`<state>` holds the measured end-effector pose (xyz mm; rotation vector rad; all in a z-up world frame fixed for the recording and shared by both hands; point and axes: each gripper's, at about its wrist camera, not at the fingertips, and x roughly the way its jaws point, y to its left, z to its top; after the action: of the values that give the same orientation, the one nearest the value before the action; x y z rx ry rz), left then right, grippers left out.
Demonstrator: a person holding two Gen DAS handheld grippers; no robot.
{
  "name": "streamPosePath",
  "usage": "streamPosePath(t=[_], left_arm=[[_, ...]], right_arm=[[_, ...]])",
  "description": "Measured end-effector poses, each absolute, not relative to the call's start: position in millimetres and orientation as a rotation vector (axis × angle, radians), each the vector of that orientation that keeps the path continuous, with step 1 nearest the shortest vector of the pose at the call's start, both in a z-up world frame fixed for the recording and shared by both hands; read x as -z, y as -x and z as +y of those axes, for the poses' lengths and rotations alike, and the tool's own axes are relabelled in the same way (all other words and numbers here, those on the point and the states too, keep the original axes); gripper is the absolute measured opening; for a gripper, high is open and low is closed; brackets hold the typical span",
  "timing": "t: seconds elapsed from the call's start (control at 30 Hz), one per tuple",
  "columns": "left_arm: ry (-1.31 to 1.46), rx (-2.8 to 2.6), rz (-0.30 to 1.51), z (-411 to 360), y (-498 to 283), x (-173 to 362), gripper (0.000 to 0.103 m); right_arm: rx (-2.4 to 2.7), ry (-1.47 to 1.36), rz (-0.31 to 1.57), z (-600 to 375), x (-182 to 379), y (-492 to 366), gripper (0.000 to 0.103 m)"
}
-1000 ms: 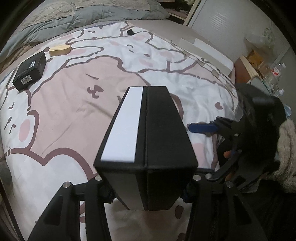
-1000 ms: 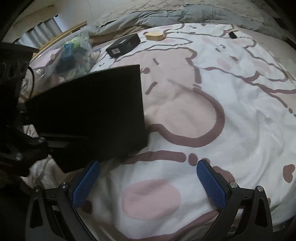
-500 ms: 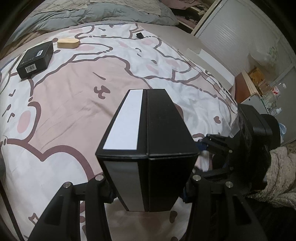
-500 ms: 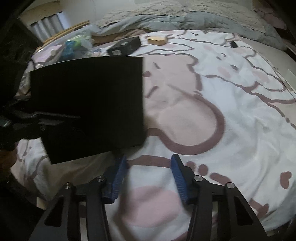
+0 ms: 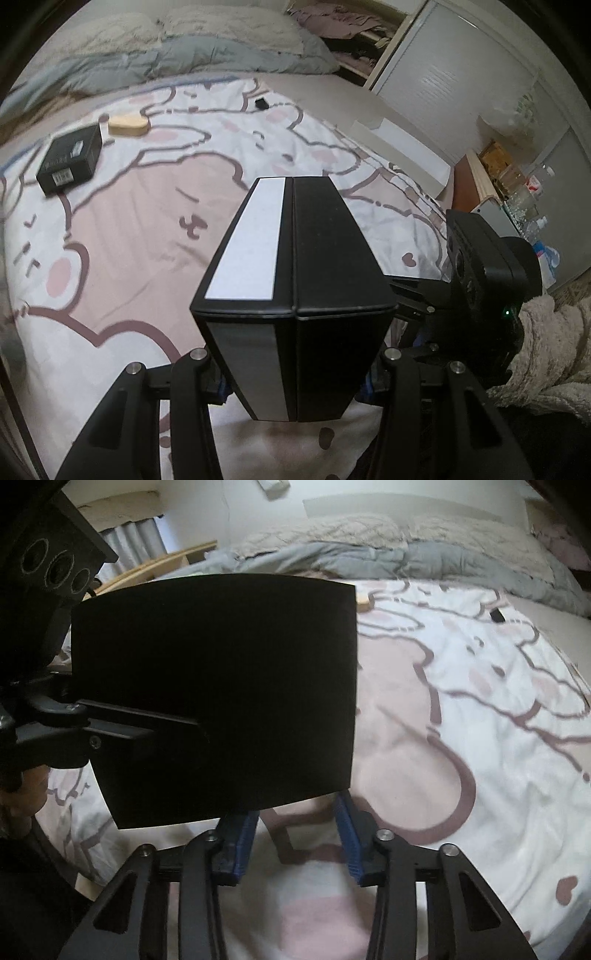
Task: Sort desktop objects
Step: 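Raise the black case upright holding it with both grippers, then carry the upright black case toward the clear plastic bin with both grippers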
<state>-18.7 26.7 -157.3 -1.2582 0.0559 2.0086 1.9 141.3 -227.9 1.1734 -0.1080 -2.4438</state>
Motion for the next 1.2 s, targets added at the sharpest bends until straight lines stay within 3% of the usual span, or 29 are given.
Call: streamPosePath(t=[0.13, 0.73, 1.2], left_arm=[[1.206, -2.037, 0.093, 27, 13, 144, 0.049], [0.959, -2.284, 0.135, 5, 5, 70, 0.049], [0.858, -2.516, 0.048, -37, 34, 8, 0.049]], right_arm=[[2.426, -1.150, -0.090, 140, 218, -2, 0.032], [2.383, -0.948, 0.118, 126, 135, 23, 0.032], [2.314, -0.737, 0.306, 84, 60, 75, 0.032]])
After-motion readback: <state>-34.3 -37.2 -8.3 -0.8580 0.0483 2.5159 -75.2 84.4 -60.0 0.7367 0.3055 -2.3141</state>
